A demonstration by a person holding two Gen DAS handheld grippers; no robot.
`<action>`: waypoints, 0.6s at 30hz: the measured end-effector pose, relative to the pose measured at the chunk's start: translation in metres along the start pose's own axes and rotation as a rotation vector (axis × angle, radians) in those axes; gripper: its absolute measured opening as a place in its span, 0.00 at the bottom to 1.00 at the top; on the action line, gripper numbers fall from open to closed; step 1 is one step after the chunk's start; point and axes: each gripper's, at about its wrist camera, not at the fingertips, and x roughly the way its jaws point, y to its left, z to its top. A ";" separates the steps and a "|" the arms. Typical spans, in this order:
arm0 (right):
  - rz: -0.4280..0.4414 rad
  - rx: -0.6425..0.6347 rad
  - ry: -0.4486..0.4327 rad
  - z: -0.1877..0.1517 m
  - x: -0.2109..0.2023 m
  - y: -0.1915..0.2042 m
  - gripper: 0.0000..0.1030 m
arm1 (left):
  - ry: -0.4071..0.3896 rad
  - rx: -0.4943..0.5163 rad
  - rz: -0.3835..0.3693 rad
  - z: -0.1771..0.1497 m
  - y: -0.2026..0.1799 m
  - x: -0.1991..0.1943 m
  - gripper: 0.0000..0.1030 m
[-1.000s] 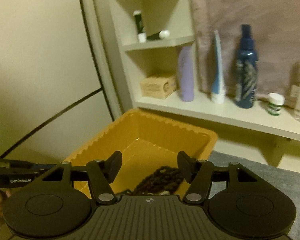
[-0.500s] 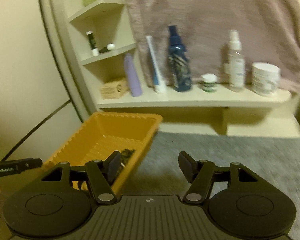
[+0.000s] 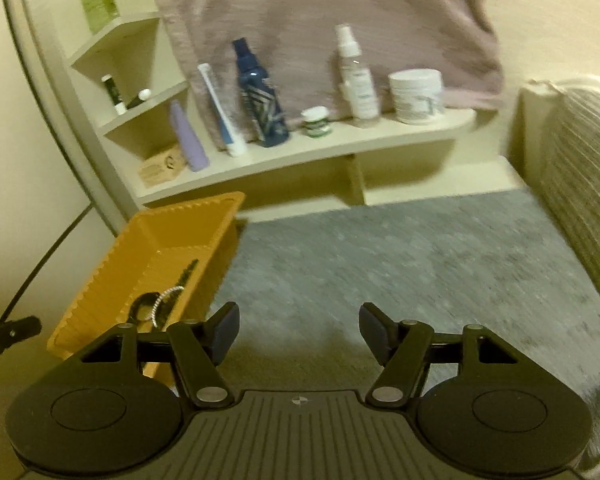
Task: Organize jewelry
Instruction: 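Lower the orange tray flat onto the towel and open the left tool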
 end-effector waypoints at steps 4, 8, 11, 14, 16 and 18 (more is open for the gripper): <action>-0.018 -0.014 0.016 -0.008 -0.010 -0.002 0.66 | 0.012 0.021 -0.008 -0.012 -0.014 -0.009 0.95; -0.039 -0.033 0.037 -0.017 -0.020 -0.002 0.67 | 0.020 0.056 -0.022 -0.021 -0.034 -0.014 0.97; -0.048 -0.051 0.046 -0.023 -0.029 -0.002 0.67 | 0.027 0.056 -0.024 -0.026 -0.047 -0.015 0.98; -0.072 -0.076 0.056 -0.030 -0.038 -0.003 0.68 | 0.050 0.035 -0.037 -0.027 -0.058 -0.015 0.99; -0.092 -0.085 0.062 -0.034 -0.042 -0.005 0.68 | 0.065 0.017 -0.050 -0.028 -0.064 -0.016 0.99; -0.108 -0.082 0.067 -0.038 -0.047 -0.008 0.68 | 0.080 0.013 -0.048 -0.029 -0.072 -0.017 0.99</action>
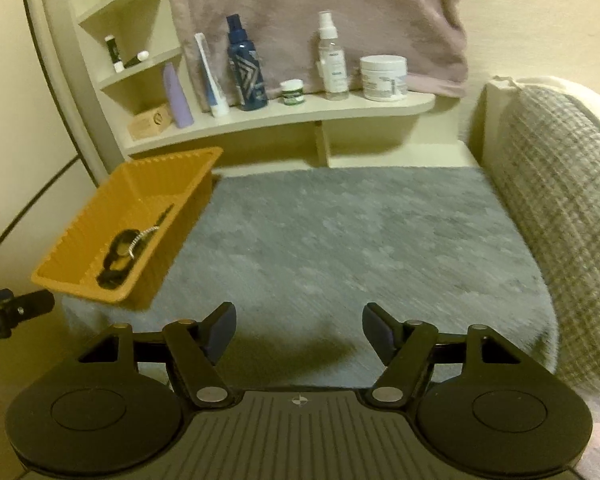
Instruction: Organize jewelry
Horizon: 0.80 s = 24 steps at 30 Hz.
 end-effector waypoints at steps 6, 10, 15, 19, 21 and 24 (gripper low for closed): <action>-0.020 0.017 0.023 -0.013 -0.015 -0.006 0.68 | 0.035 0.031 0.002 -0.003 -0.022 -0.005 0.99; -0.022 0.028 0.025 -0.020 -0.027 -0.007 0.68 | 0.059 0.045 -0.017 -0.009 -0.038 -0.008 0.99; -0.028 0.034 0.017 -0.027 -0.038 -0.005 0.68 | 0.075 0.068 -0.030 -0.016 -0.054 -0.012 0.99; -0.026 0.023 0.029 -0.030 -0.037 -0.002 0.68 | 0.079 0.087 -0.030 -0.020 -0.063 -0.015 0.99; -0.023 0.013 0.035 -0.031 -0.036 0.000 0.68 | 0.078 0.091 -0.029 -0.021 -0.066 -0.017 0.99; -0.022 -0.007 0.039 -0.032 -0.034 0.004 0.68 | 0.082 0.085 -0.041 -0.022 -0.068 -0.017 0.99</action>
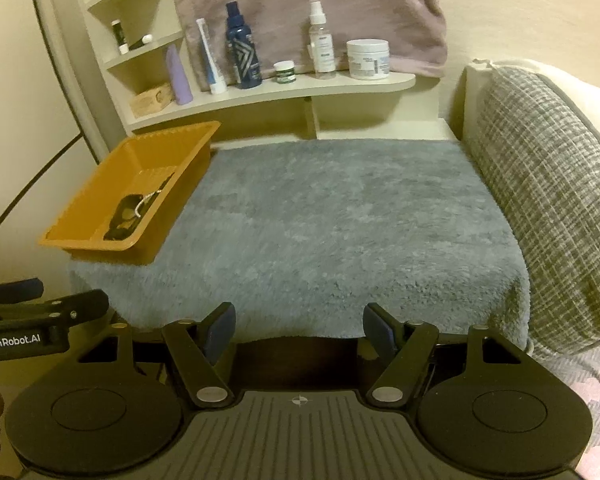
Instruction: Organize jewelry
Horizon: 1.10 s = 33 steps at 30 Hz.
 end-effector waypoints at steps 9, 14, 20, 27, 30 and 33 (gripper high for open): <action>0.004 -0.012 0.009 -0.002 0.002 0.001 0.68 | 0.009 0.002 -0.001 -0.003 -0.003 0.001 0.99; 0.007 -0.015 0.014 -0.002 0.004 0.002 0.68 | 0.006 -0.002 -0.002 -0.004 -0.003 0.001 0.99; 0.008 -0.017 0.013 -0.003 0.004 0.001 0.68 | 0.006 -0.010 -0.004 -0.004 -0.002 0.001 0.99; 0.008 -0.018 0.013 -0.003 0.004 0.001 0.68 | 0.002 -0.013 -0.005 -0.004 -0.001 0.000 0.99; 0.008 -0.017 0.012 -0.003 0.004 0.002 0.68 | 0.002 -0.015 -0.005 -0.004 -0.001 0.000 0.99; 0.008 -0.018 0.012 -0.003 0.004 0.002 0.68 | 0.001 -0.017 -0.004 -0.004 -0.001 0.000 0.99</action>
